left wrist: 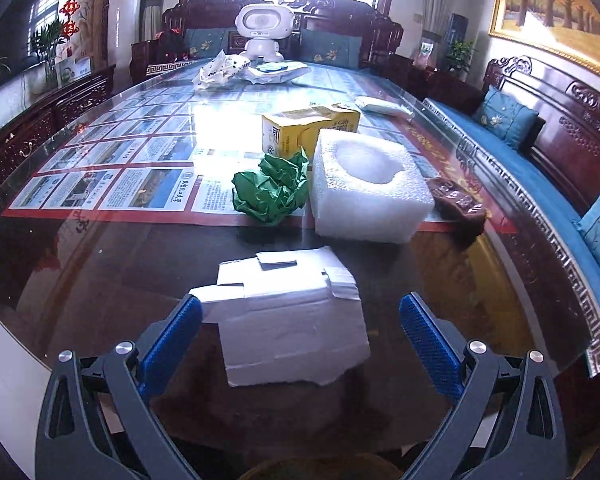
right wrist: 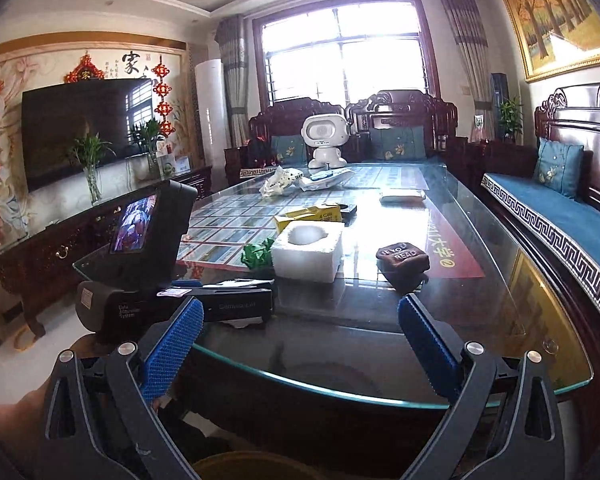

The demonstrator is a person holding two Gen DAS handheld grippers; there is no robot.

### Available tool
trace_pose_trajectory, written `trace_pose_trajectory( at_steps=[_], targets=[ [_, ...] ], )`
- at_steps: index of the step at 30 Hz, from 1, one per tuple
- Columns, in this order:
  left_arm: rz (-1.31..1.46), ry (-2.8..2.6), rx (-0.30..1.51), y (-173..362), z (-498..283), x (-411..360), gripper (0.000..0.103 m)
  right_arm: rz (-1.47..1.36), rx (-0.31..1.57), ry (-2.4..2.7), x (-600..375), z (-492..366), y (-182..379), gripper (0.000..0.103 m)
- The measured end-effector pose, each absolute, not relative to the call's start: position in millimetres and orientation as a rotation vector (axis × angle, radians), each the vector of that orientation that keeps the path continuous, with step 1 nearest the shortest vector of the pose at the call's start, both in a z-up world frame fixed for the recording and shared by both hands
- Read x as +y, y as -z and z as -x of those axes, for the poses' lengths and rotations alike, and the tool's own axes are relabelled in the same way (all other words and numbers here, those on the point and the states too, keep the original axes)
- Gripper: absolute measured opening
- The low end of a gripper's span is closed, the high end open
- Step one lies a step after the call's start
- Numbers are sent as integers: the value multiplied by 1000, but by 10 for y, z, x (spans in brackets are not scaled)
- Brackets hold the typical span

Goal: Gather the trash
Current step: 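Grasp the white paper stack with the left tool while the right grasps the brown pad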

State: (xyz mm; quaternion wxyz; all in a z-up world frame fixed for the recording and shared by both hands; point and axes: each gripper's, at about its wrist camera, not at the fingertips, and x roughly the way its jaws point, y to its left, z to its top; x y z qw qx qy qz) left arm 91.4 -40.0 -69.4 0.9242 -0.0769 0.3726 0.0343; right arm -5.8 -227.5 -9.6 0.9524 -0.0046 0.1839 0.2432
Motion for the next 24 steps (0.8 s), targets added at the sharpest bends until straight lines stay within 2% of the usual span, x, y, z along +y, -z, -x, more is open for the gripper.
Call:
trace_pose_trajectory(
  at_steps=[13, 22, 23, 24],
  targets=[
    [184, -180, 806, 789, -1121, -187, 99, 0, 416, -522, -2249, -399, 105, 95],
    [91, -175, 829, 839, -1226, -278, 99, -26, 448, -529, -2246, -501, 164, 95],
    [85, -163, 825, 839, -1217, -295, 98, -21, 451, -526, -2244, -509, 169, 95],
    [79, -153, 818, 833, -1209, -308, 92, -19, 452, -523, -2242, -517, 173, 95]
  ],
)
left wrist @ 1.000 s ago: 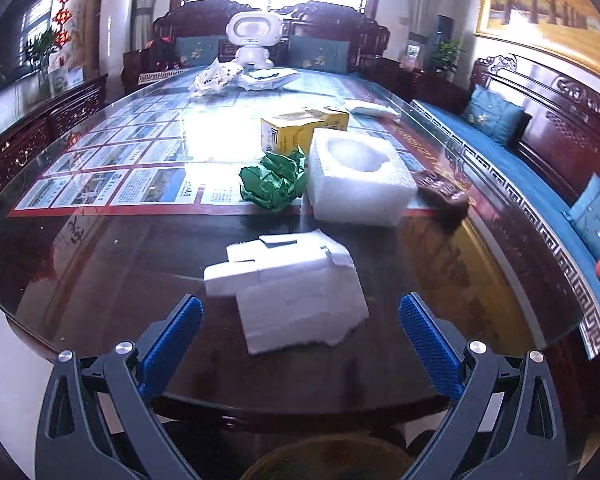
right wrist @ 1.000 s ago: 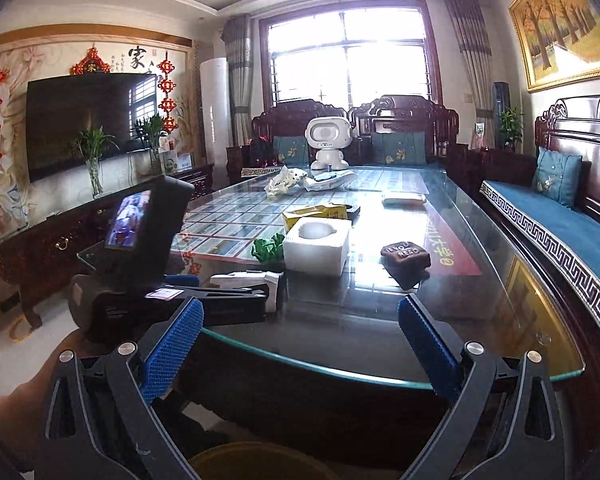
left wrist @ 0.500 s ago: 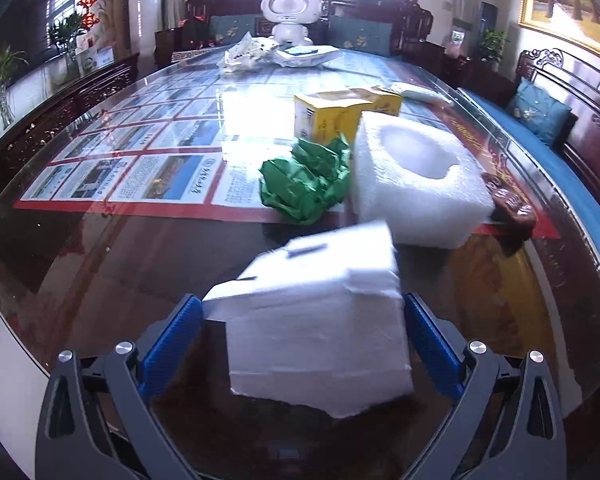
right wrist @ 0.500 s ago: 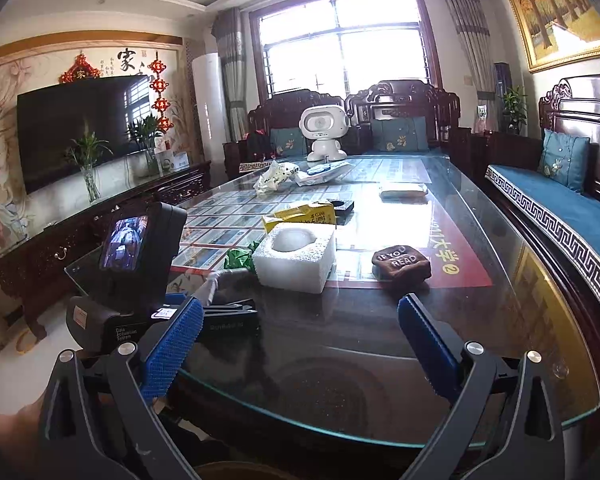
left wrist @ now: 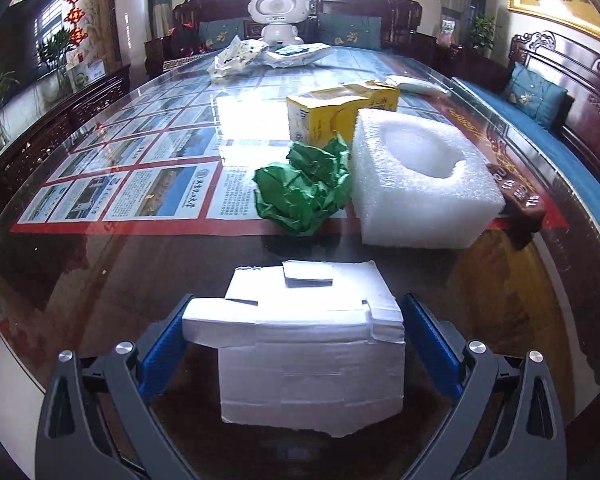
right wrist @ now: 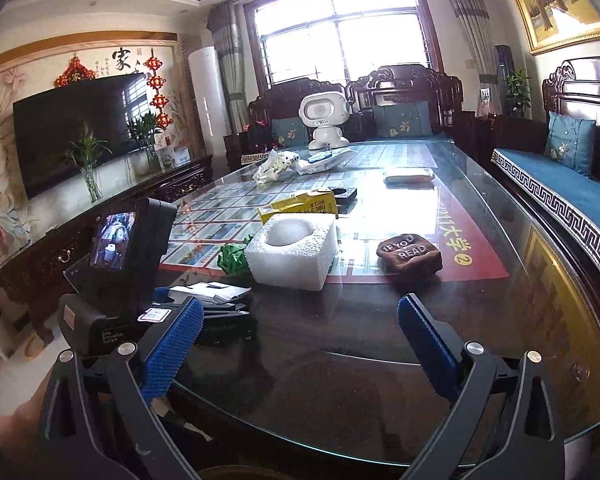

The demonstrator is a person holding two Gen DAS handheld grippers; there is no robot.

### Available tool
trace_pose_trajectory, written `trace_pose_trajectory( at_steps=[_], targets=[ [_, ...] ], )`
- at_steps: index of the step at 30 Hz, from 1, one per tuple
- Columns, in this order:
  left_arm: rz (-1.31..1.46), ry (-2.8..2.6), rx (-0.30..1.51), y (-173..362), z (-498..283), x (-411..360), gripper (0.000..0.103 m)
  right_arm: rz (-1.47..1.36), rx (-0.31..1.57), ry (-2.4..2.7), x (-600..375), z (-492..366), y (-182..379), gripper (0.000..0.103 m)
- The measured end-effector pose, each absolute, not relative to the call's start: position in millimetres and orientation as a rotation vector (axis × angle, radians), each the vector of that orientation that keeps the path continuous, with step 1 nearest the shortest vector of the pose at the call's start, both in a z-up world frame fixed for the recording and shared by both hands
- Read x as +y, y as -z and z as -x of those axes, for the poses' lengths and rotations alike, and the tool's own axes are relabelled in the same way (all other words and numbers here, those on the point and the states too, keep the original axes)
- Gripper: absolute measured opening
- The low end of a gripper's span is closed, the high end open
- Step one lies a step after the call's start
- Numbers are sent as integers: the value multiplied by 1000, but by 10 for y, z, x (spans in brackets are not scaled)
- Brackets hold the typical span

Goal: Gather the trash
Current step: 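Grasp the white paper stack with the left tool while the right grasps the brown pad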

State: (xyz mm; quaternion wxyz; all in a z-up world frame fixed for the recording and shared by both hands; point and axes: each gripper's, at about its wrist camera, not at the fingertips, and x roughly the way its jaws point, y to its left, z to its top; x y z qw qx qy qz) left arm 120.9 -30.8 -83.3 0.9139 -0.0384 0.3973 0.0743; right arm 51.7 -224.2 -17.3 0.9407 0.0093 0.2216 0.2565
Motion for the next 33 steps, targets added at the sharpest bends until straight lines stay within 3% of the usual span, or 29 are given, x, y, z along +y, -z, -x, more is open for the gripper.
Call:
trace_pose_trajectory(
  at_steps=[9, 27, 29, 30, 31, 33],
  targets=[
    [65, -79, 757, 678, -1167, -361, 91, 28, 488, -471, -2235, -780, 197, 95],
    [111, 16, 749, 586, -1436, -388, 91, 153, 785, -351, -2266, -2461, 407, 93],
    [113, 18, 750, 591, -1452, -391, 91, 140, 804, -361, -2260, -2539, 420, 87],
    [114, 19, 750, 593, -1455, -390, 91, 132, 822, -376, -2255, -2574, 445, 78],
    [116, 19, 752, 598, -1449, -383, 91, 119, 844, -386, -2257, -2598, 475, 63],
    [116, 22, 753, 595, -1439, -382, 91, 107, 867, -394, -2270, -2556, 528, 50]
  ],
)
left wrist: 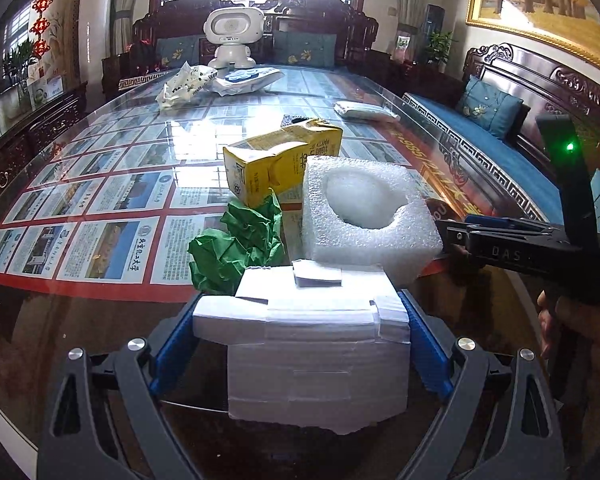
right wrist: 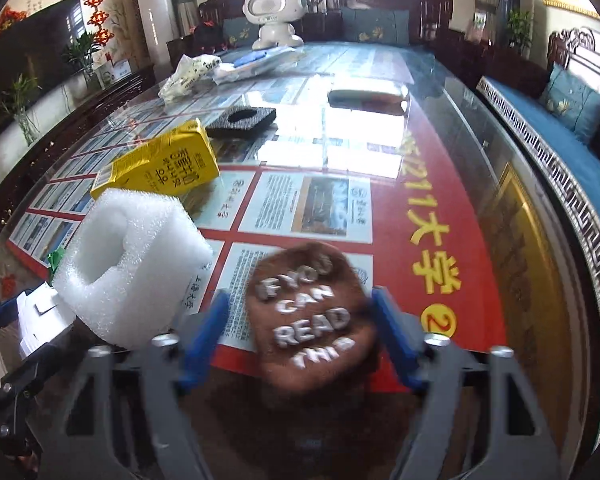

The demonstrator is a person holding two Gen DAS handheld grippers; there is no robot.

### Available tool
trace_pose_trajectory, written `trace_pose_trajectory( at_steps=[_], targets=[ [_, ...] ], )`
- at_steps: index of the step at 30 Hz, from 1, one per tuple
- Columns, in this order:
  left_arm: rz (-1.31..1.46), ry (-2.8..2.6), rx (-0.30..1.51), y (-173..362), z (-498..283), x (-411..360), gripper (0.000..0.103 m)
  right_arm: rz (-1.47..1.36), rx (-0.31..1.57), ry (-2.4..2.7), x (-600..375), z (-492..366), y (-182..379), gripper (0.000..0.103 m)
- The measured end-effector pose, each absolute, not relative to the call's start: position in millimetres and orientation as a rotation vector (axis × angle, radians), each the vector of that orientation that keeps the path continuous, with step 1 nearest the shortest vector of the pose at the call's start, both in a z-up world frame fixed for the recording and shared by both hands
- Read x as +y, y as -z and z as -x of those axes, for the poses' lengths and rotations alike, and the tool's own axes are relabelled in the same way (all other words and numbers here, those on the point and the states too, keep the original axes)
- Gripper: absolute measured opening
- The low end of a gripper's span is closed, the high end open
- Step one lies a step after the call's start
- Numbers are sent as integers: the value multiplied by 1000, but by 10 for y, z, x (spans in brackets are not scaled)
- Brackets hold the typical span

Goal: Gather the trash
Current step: 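Grasp the white paper stack with the left tool while the right grasps the brown pad, then carry the paper stack and brown pad down over the tan bin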

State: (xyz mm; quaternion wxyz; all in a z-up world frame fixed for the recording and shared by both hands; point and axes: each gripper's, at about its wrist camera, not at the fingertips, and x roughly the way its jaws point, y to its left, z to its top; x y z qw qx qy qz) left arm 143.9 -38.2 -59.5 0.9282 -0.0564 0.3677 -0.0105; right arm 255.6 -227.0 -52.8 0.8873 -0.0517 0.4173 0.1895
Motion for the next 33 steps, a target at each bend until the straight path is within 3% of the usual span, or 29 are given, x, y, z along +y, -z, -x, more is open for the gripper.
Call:
trace_pose_trajectory(
  at_steps=[2, 3, 6, 17, 33],
  targets=[
    [114, 24, 754, 589, -1409, -377, 91, 108, 849, -405, -2294, -2435, 502, 25],
    [115, 26, 754, 587, -1384, -368, 91, 103, 852, -415, -2304, -2388, 503, 17],
    [109, 28, 754, 584, -1278, -358, 91, 76, 840, -438, -2360, -2169, 483, 12],
    [75, 90, 773, 623, -659, -363, 91, 15, 744, -586, -2343, -883, 369, 12],
    [3, 210, 853, 892, 565, -328, 91, 44, 789, -683, -2212, 470, 686, 12]
  ],
)
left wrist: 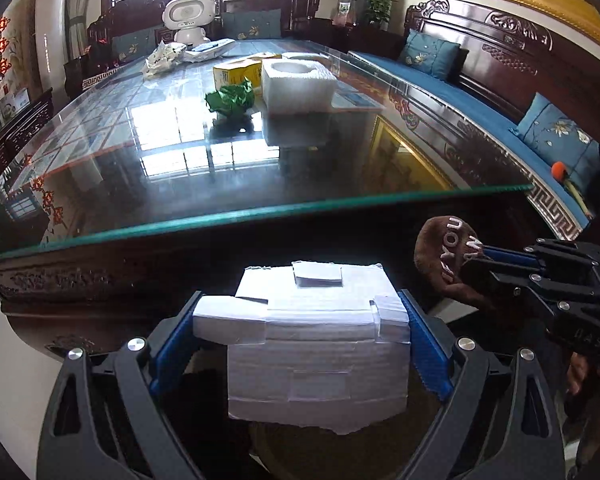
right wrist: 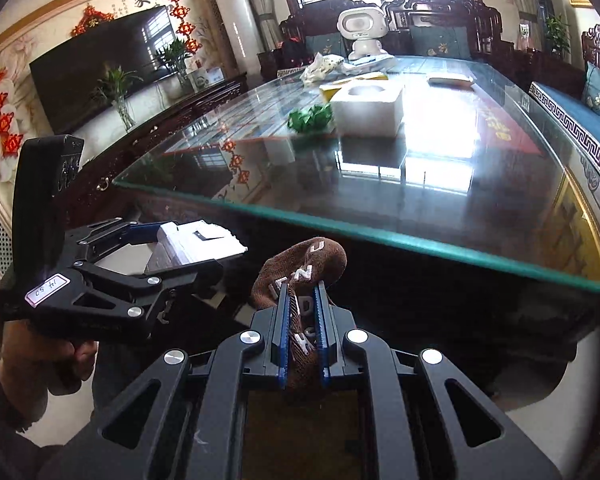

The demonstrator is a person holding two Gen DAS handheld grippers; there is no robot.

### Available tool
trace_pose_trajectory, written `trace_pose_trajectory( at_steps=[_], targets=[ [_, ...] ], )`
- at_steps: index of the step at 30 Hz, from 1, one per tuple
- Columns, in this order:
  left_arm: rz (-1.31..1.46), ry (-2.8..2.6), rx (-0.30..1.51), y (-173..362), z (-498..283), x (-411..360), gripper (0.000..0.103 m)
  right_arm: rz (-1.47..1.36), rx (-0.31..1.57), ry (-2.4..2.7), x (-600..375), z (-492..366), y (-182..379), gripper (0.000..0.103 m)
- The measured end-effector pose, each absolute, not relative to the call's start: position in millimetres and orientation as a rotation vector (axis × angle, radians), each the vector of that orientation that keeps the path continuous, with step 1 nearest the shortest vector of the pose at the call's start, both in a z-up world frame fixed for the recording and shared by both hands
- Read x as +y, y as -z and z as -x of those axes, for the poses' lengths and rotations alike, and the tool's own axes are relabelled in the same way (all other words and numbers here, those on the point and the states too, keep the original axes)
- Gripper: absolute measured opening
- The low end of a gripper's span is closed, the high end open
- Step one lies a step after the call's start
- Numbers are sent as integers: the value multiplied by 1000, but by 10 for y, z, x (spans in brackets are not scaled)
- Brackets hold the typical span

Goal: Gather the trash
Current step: 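Carry the paper stack and brown pad down over the tan bin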

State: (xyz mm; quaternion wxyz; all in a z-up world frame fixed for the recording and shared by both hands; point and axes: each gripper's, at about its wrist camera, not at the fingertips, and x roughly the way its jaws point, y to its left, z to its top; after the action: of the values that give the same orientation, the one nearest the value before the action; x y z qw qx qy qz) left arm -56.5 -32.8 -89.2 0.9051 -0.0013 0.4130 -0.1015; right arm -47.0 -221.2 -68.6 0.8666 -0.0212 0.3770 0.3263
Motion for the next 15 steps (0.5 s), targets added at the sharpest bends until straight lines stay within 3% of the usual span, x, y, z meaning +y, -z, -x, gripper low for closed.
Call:
trace_pose_trajectory(
  at_steps=[15],
  targets=[
    [-43, 320, 1166, 2049, 1055, -564, 91, 47, 1048, -608, -2294, 1027, 1742, 12]
  ],
)
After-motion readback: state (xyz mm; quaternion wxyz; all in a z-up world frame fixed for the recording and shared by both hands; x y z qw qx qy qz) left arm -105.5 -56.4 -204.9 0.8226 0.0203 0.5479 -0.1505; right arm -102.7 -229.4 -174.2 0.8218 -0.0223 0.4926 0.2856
